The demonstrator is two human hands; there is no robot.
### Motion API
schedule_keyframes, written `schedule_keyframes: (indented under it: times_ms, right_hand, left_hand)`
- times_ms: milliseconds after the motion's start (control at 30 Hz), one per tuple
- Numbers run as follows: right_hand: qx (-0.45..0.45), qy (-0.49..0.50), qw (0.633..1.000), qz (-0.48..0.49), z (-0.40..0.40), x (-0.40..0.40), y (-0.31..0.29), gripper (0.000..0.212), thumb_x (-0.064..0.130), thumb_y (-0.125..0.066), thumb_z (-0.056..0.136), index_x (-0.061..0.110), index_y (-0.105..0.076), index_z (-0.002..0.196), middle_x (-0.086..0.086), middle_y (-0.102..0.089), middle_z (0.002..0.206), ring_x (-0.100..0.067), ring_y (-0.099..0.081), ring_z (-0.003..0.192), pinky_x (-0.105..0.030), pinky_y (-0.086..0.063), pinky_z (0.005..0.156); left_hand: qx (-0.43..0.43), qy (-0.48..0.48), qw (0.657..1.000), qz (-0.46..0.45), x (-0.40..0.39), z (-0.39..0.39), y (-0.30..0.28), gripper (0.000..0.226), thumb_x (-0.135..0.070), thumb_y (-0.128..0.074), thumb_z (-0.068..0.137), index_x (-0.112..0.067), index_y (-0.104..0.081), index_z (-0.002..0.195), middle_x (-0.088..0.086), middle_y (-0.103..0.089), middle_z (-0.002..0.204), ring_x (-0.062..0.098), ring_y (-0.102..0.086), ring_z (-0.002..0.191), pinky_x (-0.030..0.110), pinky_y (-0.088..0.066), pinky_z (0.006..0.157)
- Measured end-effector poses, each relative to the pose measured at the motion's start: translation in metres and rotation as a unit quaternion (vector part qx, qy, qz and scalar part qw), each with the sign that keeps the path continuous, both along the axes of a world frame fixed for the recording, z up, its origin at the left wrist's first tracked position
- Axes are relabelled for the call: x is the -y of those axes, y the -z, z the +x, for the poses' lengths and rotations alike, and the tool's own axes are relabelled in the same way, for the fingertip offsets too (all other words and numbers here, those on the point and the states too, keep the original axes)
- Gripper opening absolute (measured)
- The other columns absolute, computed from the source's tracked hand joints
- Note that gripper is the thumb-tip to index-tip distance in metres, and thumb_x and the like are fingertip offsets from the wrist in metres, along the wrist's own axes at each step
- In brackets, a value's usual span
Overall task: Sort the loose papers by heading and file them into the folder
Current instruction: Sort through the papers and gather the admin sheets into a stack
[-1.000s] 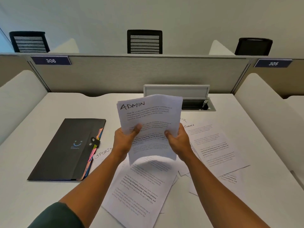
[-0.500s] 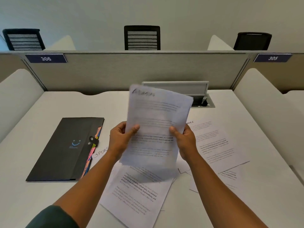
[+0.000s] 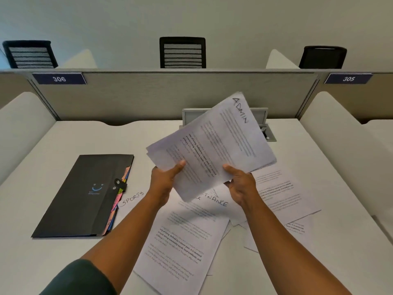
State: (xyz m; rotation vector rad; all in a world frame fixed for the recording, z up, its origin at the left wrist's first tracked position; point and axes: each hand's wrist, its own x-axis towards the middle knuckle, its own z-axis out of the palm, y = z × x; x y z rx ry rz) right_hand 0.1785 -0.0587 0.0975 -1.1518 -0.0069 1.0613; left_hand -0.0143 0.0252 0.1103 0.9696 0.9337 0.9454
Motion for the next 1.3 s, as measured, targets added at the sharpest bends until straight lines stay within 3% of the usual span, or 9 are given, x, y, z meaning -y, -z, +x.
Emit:
schedule_keyframes:
  times_ms: [133, 233, 400, 533, 667, 900, 1033, 1133, 1300]
  right_hand:
    - [0.045, 0.090, 0.995, 0.015, 0.020, 0.013, 0.002, 0.051, -0.001, -0.077, 0.076, 0.021, -0.057, 0.117, -0.007, -0.066, 0.114, -0.027, -0.065, 0.100, -0.042, -0.057, 0.086]
    - [0.168, 0.043, 0.984, -0.048, 0.028, 0.020, 0.010, 0.038, 0.014, -0.078, 0.080, 0.030, -0.058, 0.108, -0.004, -0.069, 0.111, -0.025, -0.067, 0.095, -0.039, -0.059, 0.077]
    - [0.320, -0.053, 0.939, -0.116, 0.025, 0.021, 0.018, 0.029, 0.020, -0.074, 0.083, 0.032, -0.059, 0.105, 0.005, -0.067, 0.106, -0.026, -0.064, 0.094, -0.042, -0.055, 0.084]
    - [0.332, -0.068, 0.933, -0.121, 0.025, 0.023, 0.024, 0.030, 0.014, -0.076, 0.082, 0.025, -0.062, 0.105, 0.003, -0.068, 0.101, -0.024, -0.065, 0.095, -0.038, -0.056, 0.081]
    - [0.342, -0.101, 0.926, -0.126, 0.027, 0.029, 0.033, 0.030, 0.010, -0.076, 0.081, 0.020, -0.065, 0.106, 0.002, -0.069, 0.101, -0.025, -0.065, 0.098, -0.038, -0.058, 0.080]
    - [0.399, -0.092, 0.905, -0.112, 0.025, 0.024, 0.032, 0.027, 0.018, -0.072, 0.086, 0.028, -0.059, 0.108, 0.006, -0.065, 0.099, -0.021, -0.063, 0.091, -0.018, -0.052, 0.064]
    - [0.399, -0.147, 0.894, -0.142, 0.026, 0.024, 0.042, 0.038, 0.012, -0.073, 0.085, 0.019, -0.058, 0.119, -0.003, -0.065, 0.112, -0.027, -0.063, 0.102, -0.033, -0.058, 0.079]
    - [0.418, -0.183, 0.870, -0.187, 0.026, 0.026, 0.051, 0.040, 0.013, -0.070, 0.087, 0.016, -0.056, 0.124, -0.007, -0.064, 0.119, -0.030, -0.061, 0.108, -0.043, -0.054, 0.090]
    - [0.425, -0.139, 0.877, -0.177, 0.030, 0.027, 0.050, 0.019, 0.016, -0.066, 0.090, 0.016, -0.058, 0.108, -0.005, -0.066, 0.109, -0.025, -0.064, 0.096, -0.024, -0.054, 0.067]
  left_hand:
    - [-0.094, -0.010, 0.994, 0.051, -0.018, -0.016, 0.003, 0.028, -0.010, -0.075, 0.083, -0.020, -0.064, 0.106, 0.006, -0.070, 0.108, 0.026, -0.066, 0.098, 0.040, -0.058, 0.075]
    - [-0.130, -0.010, 0.989, 0.076, -0.026, -0.030, 0.007, 0.026, -0.012, -0.076, 0.083, -0.021, -0.066, 0.105, 0.004, -0.070, 0.105, 0.025, -0.067, 0.097, 0.042, -0.059, 0.078]
    - [-0.159, 0.024, 0.981, 0.109, -0.028, -0.040, 0.015, 0.032, -0.017, -0.077, 0.083, -0.014, -0.067, 0.114, 0.007, -0.071, 0.105, 0.027, -0.067, 0.100, 0.043, -0.061, 0.080]
    - [-0.162, 0.035, 0.980, 0.109, -0.022, -0.045, 0.022, 0.040, -0.021, -0.081, 0.080, -0.014, -0.068, 0.117, 0.008, -0.073, 0.106, 0.029, -0.068, 0.101, 0.047, -0.060, 0.084]
    - [-0.173, 0.049, 0.977, 0.111, -0.017, -0.054, 0.033, 0.026, -0.014, -0.079, 0.081, -0.020, -0.074, 0.107, 0.000, -0.075, 0.104, 0.024, -0.067, 0.101, 0.031, -0.060, 0.077]
    - [-0.179, 0.011, 0.979, 0.102, -0.018, -0.050, 0.033, 0.026, -0.015, -0.077, 0.083, -0.018, -0.068, 0.107, 0.004, -0.072, 0.099, 0.024, -0.067, 0.095, 0.035, -0.059, 0.078]
    - [-0.197, 0.035, 0.976, 0.081, -0.016, -0.052, 0.042, 0.029, -0.016, -0.075, 0.085, -0.019, -0.065, 0.113, 0.007, -0.071, 0.105, 0.028, -0.065, 0.101, 0.047, -0.057, 0.088]
    - [-0.216, 0.043, 0.973, 0.075, -0.012, -0.054, 0.049, 0.037, -0.015, -0.071, 0.088, -0.018, -0.060, 0.123, 0.006, -0.067, 0.109, 0.028, -0.061, 0.103, 0.046, -0.055, 0.089]
    - [-0.230, 0.042, 0.967, 0.103, -0.015, -0.050, 0.042, 0.009, -0.028, -0.066, 0.092, -0.022, -0.066, 0.099, 0.007, -0.071, 0.095, 0.030, -0.068, 0.091, 0.037, -0.059, 0.072]
